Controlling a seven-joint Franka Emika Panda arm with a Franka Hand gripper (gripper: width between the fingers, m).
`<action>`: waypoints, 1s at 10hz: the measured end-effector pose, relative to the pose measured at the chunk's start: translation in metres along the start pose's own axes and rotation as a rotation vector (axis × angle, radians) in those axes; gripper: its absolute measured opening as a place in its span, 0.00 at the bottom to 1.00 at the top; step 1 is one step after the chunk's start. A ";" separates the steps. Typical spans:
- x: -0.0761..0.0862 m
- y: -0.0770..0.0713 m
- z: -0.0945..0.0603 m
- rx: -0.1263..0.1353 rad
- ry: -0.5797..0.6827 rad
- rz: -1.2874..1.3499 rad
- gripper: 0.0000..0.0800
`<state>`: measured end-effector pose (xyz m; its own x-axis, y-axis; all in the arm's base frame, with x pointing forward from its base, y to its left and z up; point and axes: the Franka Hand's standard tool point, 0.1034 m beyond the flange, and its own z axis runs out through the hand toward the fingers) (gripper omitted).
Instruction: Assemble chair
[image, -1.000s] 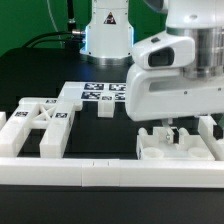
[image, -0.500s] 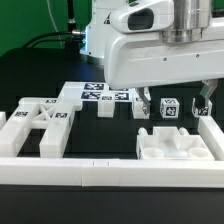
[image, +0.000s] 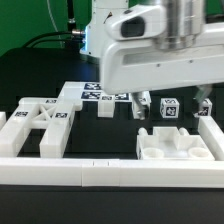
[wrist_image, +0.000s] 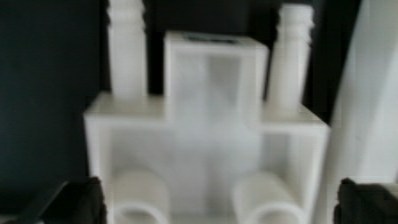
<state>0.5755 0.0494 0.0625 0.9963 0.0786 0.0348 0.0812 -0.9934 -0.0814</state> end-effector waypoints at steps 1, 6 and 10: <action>-0.015 0.006 -0.001 -0.006 -0.013 0.008 0.81; -0.036 0.022 0.003 -0.015 -0.044 -0.004 0.81; -0.067 0.014 0.007 -0.012 -0.292 0.117 0.81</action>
Offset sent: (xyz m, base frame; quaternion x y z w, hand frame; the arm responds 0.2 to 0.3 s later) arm 0.0000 0.0000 0.0000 0.0000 0.0000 0.0000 1.0000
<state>0.5104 0.0306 0.0517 0.9649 -0.0168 -0.2620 -0.0326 -0.9979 -0.0560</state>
